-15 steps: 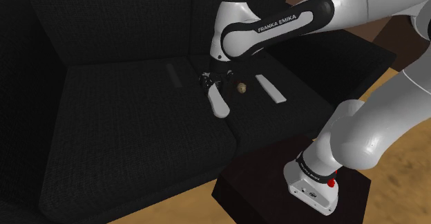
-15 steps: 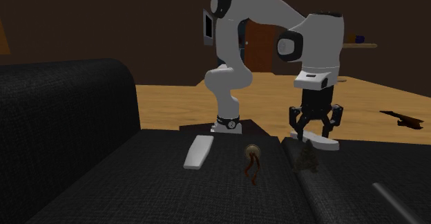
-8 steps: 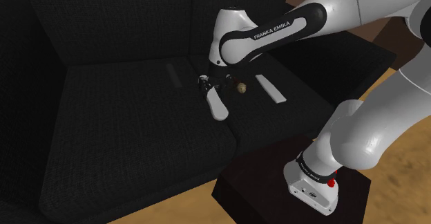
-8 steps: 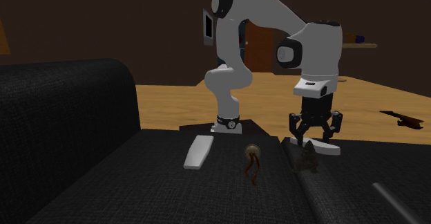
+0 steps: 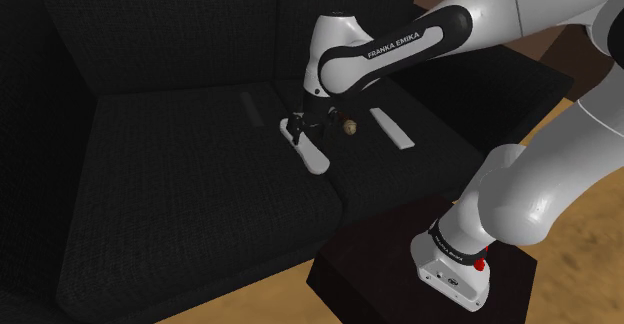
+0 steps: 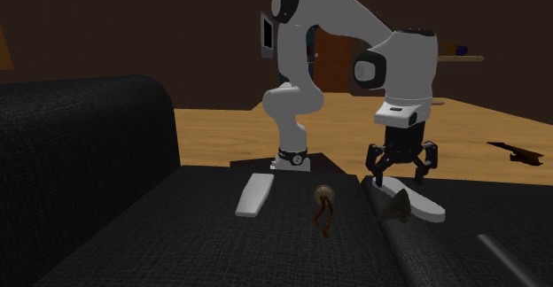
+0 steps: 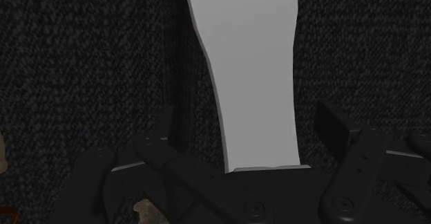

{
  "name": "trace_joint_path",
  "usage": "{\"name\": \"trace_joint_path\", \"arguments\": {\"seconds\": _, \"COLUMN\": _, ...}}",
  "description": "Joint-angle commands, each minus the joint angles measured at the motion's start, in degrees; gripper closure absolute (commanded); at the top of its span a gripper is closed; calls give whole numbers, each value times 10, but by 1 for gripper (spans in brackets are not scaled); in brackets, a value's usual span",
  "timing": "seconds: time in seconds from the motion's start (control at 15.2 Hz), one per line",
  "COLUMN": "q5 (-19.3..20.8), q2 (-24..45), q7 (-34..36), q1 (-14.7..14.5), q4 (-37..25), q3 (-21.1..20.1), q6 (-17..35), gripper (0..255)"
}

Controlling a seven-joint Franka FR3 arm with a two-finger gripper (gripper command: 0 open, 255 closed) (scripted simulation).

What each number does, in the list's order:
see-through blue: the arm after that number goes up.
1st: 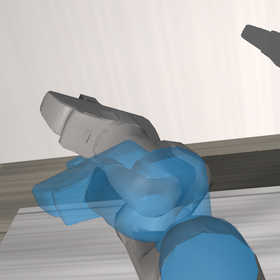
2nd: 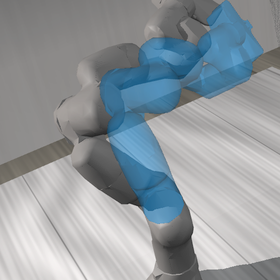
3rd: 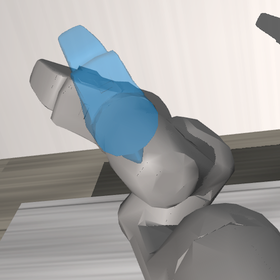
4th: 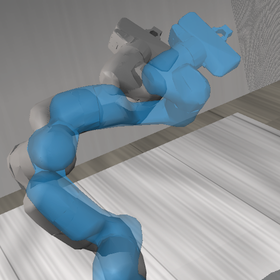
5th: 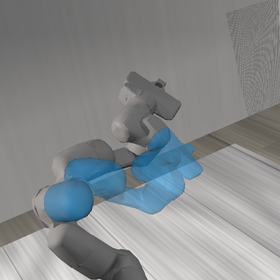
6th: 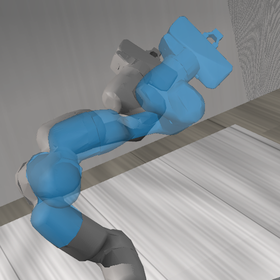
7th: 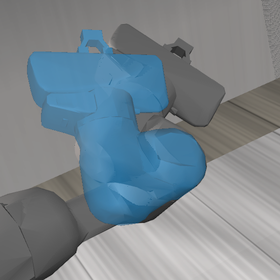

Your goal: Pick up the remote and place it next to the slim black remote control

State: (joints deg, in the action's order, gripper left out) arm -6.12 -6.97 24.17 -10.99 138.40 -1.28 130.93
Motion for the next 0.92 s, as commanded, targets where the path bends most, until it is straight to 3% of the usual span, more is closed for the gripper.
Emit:
{"name": "trace_joint_path", "arguments": {"seconds": 0.0, "q5": 0, "q2": 0, "q7": 0, "q1": 0, "q4": 0, "q3": 0, "q6": 0, "gripper": 0}}
{"name": "trace_joint_path", "arguments": {"seconds": 0.07, "q5": 0, "q2": 2, "q7": 1, "q1": 0, "q4": -1, "q3": 0, "q6": 1, "gripper": 0}}
{"name": "trace_joint_path", "arguments": {"seconds": 0.33, "q5": 6, "q2": -37, "q7": 4, "q1": 3, "q4": -38, "q3": 3, "q6": -76, "gripper": 0}}
{"name": "trace_joint_path", "arguments": {"seconds": 0.86, "q5": 6, "q2": -37, "q7": 4, "q1": 3, "q4": -38, "q3": 3, "q6": -76, "gripper": 0}}
